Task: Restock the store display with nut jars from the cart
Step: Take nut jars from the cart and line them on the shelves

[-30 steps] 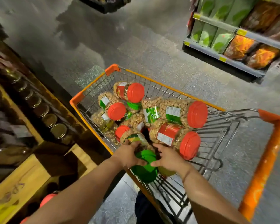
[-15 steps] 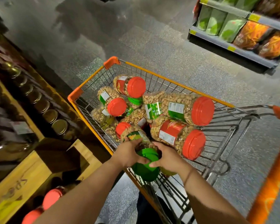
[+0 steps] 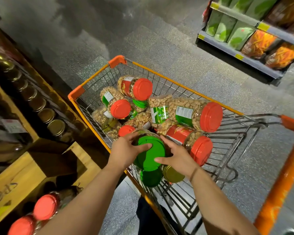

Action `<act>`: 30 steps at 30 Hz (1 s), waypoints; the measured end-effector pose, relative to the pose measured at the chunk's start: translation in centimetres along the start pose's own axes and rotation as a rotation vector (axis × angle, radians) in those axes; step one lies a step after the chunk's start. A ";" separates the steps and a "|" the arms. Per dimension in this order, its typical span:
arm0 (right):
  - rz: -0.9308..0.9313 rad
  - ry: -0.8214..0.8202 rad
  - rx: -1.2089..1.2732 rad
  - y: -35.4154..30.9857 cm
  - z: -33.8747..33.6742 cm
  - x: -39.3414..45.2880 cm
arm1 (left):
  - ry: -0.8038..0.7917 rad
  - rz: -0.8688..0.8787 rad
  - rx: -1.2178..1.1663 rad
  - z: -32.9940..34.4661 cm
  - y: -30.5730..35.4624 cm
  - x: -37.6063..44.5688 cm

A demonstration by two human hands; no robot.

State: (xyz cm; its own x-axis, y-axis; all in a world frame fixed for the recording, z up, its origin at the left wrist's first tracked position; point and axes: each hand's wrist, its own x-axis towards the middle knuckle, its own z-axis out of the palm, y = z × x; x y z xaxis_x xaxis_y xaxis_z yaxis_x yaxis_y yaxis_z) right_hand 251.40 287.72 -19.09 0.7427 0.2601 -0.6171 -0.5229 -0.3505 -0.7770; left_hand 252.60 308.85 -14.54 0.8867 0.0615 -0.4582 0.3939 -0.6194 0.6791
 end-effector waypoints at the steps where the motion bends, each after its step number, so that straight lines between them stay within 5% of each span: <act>1: -0.013 0.009 0.010 -0.4 0.0 -0.1 | 0.024 0.013 -0.026 -0.2 0.1 0.0; 18: -0.459 0.103 -0.039 -9.7 4.1 -6.5 | 0.288 0.028 -0.415 -8.3 1.5 -6.0; 30: -0.711 0.077 -0.096 -14.9 18.0 -16.2 | 0.422 0.085 -0.371 -19.1 -4.0 -20.8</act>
State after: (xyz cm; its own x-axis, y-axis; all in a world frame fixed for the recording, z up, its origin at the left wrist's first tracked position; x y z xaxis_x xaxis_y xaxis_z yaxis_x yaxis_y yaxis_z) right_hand 239.63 304.96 0.24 0.9187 0.3920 0.0474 0.1345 -0.1979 -0.9710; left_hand 237.17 325.04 3.25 0.9091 0.3777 -0.1760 0.3079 -0.3244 0.8944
